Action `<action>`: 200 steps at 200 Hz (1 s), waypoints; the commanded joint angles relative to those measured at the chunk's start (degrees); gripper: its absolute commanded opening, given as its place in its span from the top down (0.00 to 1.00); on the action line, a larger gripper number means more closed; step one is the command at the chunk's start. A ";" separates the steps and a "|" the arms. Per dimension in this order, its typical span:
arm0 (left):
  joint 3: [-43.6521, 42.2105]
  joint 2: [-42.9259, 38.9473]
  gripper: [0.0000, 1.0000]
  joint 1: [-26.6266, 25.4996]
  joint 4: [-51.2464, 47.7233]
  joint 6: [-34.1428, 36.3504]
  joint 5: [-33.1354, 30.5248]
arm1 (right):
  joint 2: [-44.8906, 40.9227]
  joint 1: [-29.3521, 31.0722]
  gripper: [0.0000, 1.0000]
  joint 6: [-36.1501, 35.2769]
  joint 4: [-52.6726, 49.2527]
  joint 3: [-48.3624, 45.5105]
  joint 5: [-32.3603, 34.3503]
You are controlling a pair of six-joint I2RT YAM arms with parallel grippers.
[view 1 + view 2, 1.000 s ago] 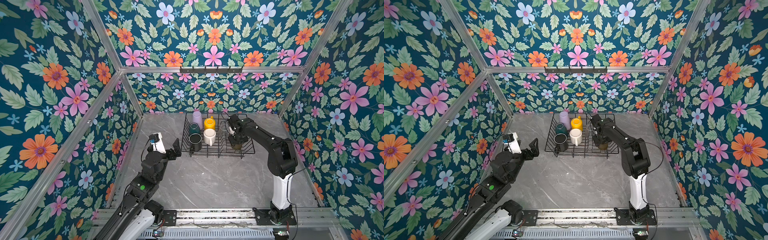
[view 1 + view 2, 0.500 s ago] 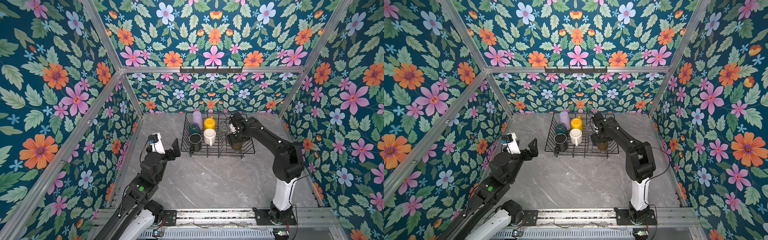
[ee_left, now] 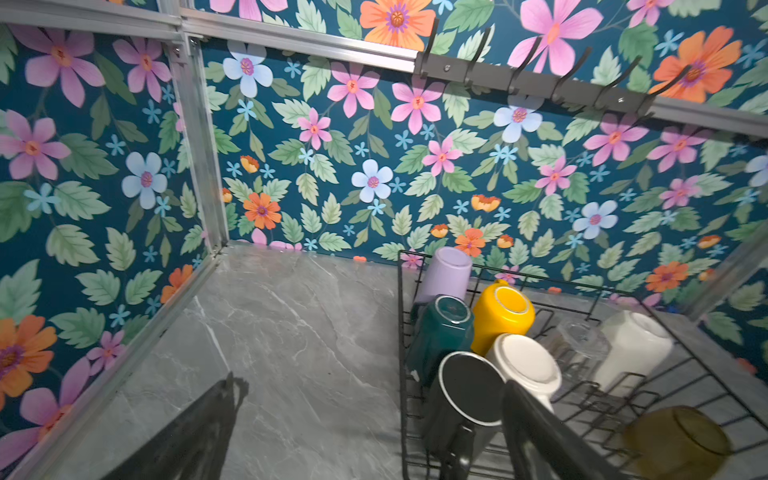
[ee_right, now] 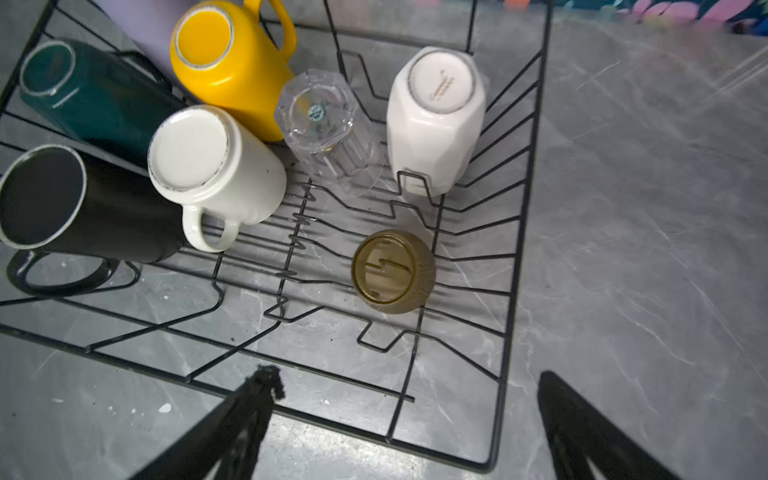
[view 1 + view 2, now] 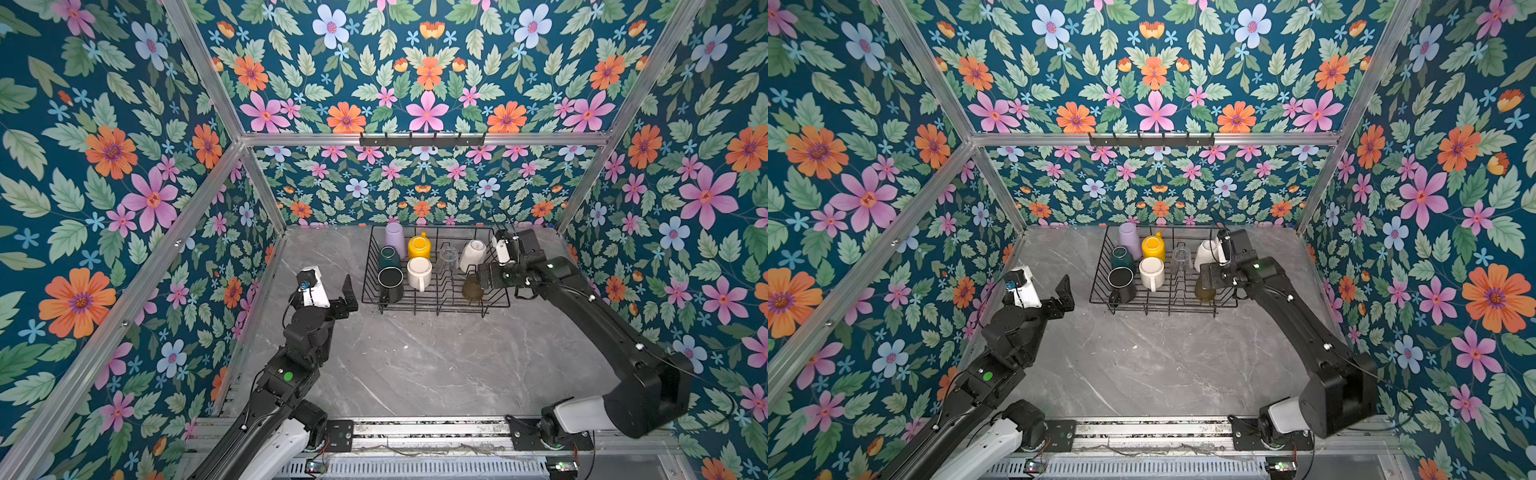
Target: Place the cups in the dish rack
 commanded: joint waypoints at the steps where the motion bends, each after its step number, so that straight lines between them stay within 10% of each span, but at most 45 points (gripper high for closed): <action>1: -2.74 1.62 0.00 0.36 11.58 8.14 -10.64 | -5.39 -1.98 0.01 1.23 12.58 -6.76 3.03; 98: -17.97 17.88 0.01 23.48 31.94 4.70 0.28 | -14.21 -10.62 0.01 -2.88 49.60 -38.44 14.68; 200: -25.40 41.88 0.00 25.52 70.09 9.56 6.60 | 0.48 -16.41 0.01 -6.39 80.98 -51.95 5.95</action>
